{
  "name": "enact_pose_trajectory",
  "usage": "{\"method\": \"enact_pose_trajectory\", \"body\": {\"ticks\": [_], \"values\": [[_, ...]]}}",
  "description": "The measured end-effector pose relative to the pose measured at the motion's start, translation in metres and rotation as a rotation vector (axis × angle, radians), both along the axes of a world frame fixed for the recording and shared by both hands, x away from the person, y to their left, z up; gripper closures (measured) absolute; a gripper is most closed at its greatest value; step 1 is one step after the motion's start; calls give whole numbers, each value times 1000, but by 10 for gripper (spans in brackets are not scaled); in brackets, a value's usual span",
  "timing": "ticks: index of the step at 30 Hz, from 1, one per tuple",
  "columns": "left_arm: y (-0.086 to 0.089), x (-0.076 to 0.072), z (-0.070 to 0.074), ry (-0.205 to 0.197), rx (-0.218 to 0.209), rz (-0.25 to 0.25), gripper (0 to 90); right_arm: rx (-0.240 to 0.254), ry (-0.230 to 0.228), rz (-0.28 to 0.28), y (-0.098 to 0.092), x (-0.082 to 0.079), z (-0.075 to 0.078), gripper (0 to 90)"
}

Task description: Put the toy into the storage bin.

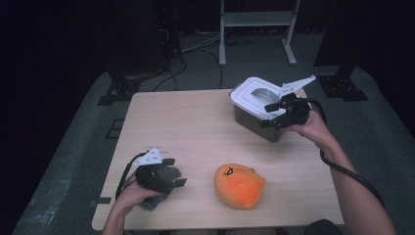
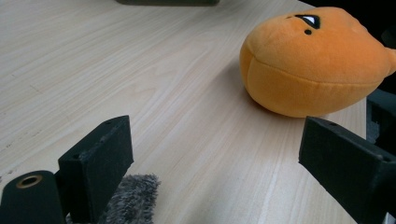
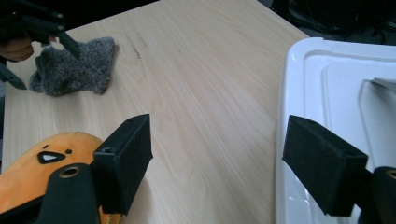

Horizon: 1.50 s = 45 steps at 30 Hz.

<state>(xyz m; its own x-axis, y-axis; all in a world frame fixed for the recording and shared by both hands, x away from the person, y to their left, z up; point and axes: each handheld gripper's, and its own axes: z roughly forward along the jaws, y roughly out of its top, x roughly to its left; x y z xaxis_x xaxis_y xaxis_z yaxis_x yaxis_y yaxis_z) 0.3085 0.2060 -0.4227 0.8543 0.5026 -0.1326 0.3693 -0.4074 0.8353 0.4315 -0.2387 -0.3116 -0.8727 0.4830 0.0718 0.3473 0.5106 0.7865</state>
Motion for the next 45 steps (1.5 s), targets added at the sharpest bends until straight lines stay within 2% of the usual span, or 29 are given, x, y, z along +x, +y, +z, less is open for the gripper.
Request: {"method": "enact_pose_trajectory", "body": {"ticks": [7,13,27,45], "values": [[0,1,-1,7,-8,-5,91,-5,-2,-23,-3,10,4,225],[-1,0,-3,13,4,-8,91,-10,-4,-38,-5,16,4,225],[-2,0,-2,9,-8,-13,91,-12,-36,-50,-14,33,10,226],[0,1,-4,10,3,-5,91,-3,-37,-91,-24,66,2,226]]}}
